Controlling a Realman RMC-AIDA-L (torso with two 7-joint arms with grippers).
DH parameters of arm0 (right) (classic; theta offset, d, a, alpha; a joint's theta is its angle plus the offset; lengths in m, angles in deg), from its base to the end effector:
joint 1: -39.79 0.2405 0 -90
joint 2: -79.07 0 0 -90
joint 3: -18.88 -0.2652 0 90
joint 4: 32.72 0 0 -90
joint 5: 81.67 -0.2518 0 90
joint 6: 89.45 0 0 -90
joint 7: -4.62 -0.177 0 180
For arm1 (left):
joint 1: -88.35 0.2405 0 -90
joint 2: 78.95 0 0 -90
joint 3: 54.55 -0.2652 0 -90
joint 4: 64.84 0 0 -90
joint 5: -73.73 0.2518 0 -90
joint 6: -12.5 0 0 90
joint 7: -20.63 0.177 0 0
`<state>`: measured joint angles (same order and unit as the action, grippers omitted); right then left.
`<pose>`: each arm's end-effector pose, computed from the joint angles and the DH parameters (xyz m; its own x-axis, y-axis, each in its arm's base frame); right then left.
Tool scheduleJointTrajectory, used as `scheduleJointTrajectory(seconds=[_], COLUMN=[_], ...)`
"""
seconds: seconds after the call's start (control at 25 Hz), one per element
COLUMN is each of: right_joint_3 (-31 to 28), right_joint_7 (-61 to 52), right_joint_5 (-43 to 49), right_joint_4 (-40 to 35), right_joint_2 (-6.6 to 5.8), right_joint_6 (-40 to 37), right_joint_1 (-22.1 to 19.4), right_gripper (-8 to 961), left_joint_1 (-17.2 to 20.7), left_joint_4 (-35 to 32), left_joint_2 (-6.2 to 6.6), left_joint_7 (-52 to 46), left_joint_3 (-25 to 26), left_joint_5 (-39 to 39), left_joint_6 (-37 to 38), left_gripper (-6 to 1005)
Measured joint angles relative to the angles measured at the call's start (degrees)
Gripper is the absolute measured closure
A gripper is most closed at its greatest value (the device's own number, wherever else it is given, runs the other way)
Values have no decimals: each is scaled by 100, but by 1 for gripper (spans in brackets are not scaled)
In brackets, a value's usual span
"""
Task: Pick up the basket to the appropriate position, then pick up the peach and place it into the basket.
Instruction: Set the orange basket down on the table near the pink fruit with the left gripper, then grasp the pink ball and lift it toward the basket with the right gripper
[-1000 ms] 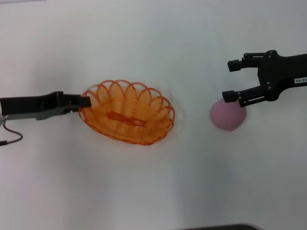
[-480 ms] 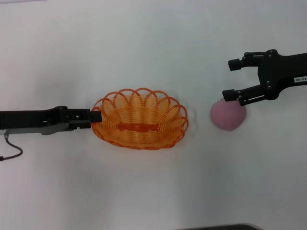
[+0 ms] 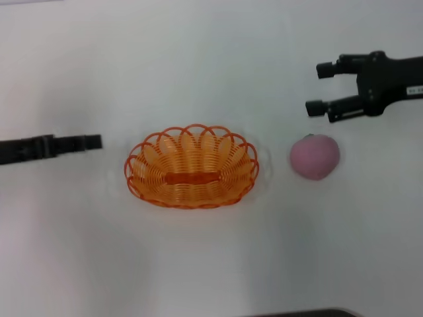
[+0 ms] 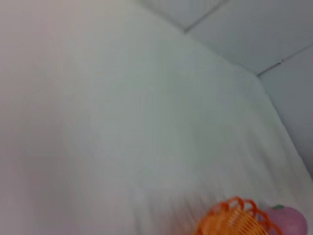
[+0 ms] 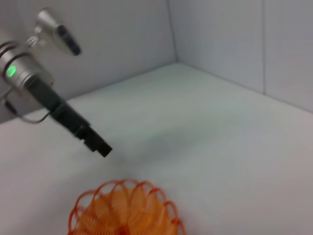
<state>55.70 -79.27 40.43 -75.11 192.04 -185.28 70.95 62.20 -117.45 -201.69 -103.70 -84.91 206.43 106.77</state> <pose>0.2993 0.3825 0.0279 0.8548 -0.3575 -0.3762 -0.4392 -0.8845 -0.1575 -0.3232 0.3492 -0.0030 0.3023 0.8689 0.3919 0.9362 -0.3479 0.0492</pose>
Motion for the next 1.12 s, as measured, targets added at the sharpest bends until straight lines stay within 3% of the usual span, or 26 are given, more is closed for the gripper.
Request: scheduleJointTrajectory(seconds=[0.16, 0.44, 0.6, 0.76, 0.92, 1.12], right_joint_3=[-283, -261, -170, 90, 670, 1209], right_joint_7=[-637, -2171, -2562, -2659, -2724, -2744], right_joint_5=[-25, -144, 497, 1438, 2232, 2615], right_joint_4=[-158, -1351, -2054, -2394, -2413, -2398], right_joint_2=[-44, -69, -74, -1, 109, 338], right_joint_6=[-43, -317, -903, -1407, -1385, -953], right_joint_1=[138, 394, 693, 958, 1081, 1039], right_gripper=[-2, -2, -1, -1, -1, -1], left_joint_1=[210, 397, 460, 578, 739, 795], left_joint_4=[-192, -311, -290, -321, -344, -308], left_joint_2=[-52, -129, -129, -128, -130, -135], left_joint_7=[882, 2053, 2965, 3500, 3975, 4147], left_joint_3=[334, 331, 315, 245, 294, 310], left_joint_5=[-354, -641, -684, -656, -735, -774], left_joint_6=[-4, 373, 907, 1119, 1193, 1106], left_gripper=[372, 337, 225, 114, 104, 103])
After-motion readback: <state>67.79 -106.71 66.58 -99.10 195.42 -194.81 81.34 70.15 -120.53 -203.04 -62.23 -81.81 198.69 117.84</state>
